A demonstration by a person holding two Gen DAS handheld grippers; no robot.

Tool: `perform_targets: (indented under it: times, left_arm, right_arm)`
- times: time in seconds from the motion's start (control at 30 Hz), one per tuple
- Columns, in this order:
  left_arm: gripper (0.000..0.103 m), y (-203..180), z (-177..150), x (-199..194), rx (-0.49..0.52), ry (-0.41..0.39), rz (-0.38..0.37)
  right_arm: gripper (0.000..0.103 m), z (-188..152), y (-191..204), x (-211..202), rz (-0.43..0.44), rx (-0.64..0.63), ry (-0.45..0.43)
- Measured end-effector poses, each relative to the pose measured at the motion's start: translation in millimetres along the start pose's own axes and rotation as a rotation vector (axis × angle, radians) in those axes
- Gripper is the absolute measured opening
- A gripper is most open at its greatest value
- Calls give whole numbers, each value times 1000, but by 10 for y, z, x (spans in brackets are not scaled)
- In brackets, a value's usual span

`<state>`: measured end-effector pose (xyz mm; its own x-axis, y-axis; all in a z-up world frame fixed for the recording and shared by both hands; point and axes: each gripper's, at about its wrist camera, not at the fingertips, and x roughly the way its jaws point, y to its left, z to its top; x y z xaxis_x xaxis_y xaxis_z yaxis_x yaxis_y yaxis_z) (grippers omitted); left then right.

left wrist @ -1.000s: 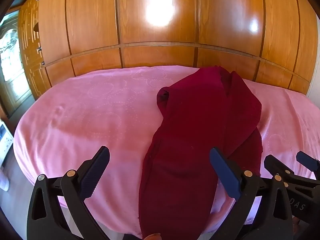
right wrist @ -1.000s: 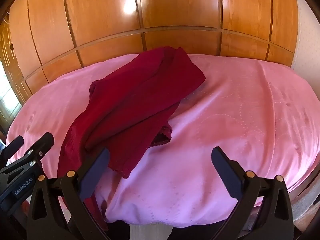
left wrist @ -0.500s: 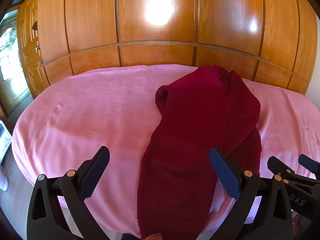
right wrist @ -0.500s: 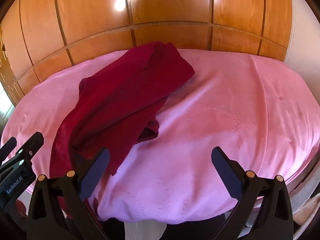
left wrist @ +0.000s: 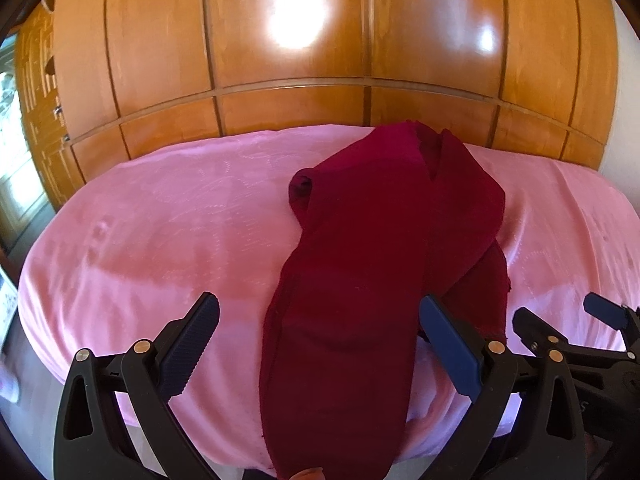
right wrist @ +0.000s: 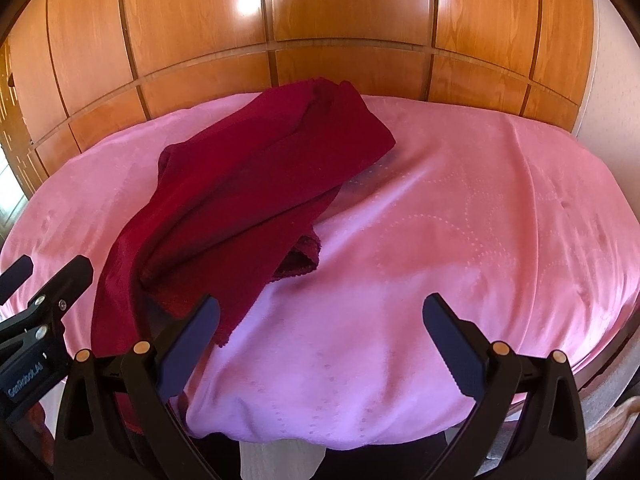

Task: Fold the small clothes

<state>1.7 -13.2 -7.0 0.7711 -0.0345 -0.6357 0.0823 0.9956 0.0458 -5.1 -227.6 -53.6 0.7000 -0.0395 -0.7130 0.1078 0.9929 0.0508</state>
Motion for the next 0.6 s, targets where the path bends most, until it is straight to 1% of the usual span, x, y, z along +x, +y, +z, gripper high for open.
perform_targets:
  times: [0.13, 0.6]
  left_arm:
    - [99, -41, 1, 25, 17, 18, 1]
    - [99, -41, 14, 156, 26, 65, -21]
  right_arm:
    - [101, -13, -6, 28, -3, -6, 6]
    - [101, -29, -44, 95, -5, -4, 10]
